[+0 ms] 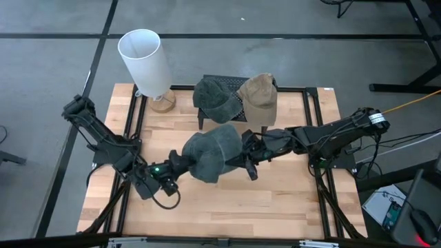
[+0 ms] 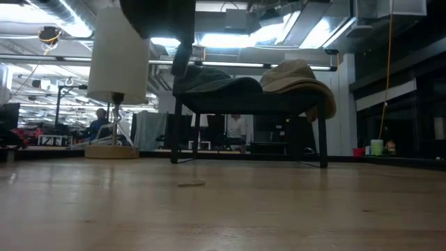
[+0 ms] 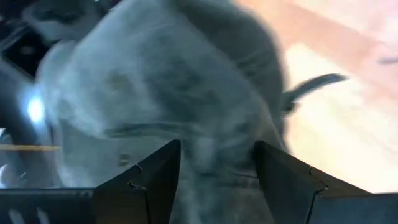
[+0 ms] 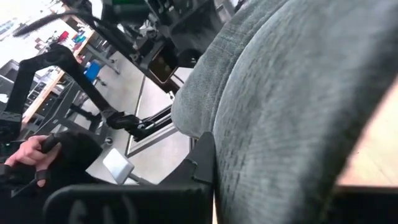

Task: Pick & Place hat
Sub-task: Put the black cap on the shelf

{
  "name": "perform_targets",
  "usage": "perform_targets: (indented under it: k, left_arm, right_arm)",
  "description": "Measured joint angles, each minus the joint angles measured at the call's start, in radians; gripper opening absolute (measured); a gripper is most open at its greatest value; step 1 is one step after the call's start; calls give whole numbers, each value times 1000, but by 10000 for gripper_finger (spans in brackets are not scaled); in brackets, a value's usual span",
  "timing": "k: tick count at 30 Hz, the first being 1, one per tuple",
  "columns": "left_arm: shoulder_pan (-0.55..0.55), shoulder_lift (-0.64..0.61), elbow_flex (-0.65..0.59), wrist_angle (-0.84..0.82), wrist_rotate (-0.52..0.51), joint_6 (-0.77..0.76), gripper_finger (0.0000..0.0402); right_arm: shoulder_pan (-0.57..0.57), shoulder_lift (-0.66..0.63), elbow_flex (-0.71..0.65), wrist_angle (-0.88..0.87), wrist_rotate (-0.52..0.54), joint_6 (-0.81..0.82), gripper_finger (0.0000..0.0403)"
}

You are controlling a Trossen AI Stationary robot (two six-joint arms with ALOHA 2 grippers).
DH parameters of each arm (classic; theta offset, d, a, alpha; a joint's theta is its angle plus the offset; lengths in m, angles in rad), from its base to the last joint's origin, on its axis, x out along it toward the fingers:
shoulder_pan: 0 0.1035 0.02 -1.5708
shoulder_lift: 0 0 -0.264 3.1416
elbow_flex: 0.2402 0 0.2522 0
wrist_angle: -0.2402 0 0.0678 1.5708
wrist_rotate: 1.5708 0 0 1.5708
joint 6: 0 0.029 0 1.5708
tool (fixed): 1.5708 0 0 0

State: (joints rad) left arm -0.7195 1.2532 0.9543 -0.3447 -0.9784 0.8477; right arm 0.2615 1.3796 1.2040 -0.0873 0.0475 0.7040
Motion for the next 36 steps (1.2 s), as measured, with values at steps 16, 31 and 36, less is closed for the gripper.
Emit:
perform_targets:
  k: [16, 31, 36]
  left_arm:
    - [44, 5, 0, 220, -26, 114, 21]
    - [26, -47, -1, 380, -109, 135, 8]
    - [26, -69, -1, 379, -129, 135, 8]
  right_arm:
    - [3, 0, 0, -23, -7, -19, 12]
    - [3, 0, 0, -116, 39, -110, 29]
    - [3, 0, 1, -124, 43, -162, 29]
